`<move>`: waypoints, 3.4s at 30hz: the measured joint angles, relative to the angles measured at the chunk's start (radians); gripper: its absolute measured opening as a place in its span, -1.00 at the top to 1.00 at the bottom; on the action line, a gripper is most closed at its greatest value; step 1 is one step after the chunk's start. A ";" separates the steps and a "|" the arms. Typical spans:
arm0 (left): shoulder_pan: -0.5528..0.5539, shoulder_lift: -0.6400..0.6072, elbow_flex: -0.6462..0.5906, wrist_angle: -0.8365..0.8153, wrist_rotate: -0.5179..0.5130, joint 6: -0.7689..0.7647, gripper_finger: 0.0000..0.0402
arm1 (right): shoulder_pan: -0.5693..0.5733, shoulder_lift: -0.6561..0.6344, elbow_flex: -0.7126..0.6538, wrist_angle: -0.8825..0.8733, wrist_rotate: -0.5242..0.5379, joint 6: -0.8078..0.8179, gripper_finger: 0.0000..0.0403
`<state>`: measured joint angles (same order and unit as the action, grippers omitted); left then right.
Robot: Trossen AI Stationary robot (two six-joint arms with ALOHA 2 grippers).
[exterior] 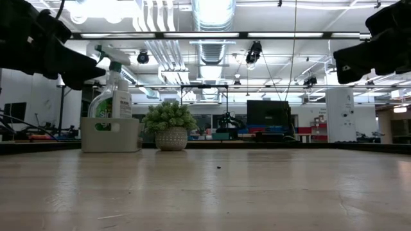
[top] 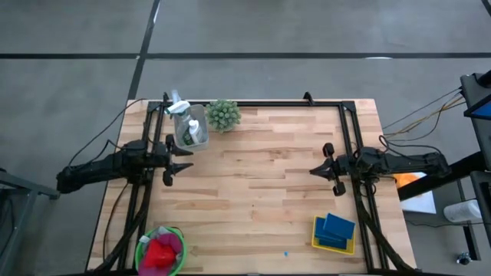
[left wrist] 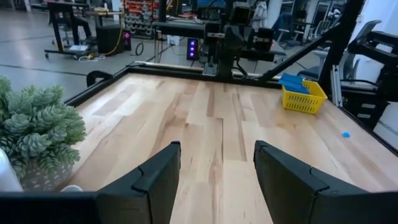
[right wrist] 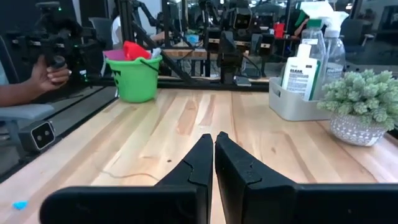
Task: Pick & Place Kitchen Items
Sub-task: Return to Home Position
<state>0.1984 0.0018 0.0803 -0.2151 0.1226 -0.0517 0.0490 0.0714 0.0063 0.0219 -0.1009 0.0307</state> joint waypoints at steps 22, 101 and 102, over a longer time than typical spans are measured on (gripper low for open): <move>0.000 0.003 0.001 -0.007 0.000 0.000 -0.03 | 0.000 0.084 0.020 0.020 -0.002 0.000 0.92; 0.000 0.002 0.000 -0.007 0.000 -0.001 -0.03 | 0.000 0.095 0.021 0.022 -0.002 0.000 0.92; 0.000 0.002 0.000 -0.007 0.000 -0.001 -0.03 | 0.000 0.095 0.021 0.022 -0.002 0.000 0.92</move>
<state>0.1982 0.0040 0.0800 -0.2222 0.1226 -0.0525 0.0487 0.1665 0.0277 0.0441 -0.1024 0.0303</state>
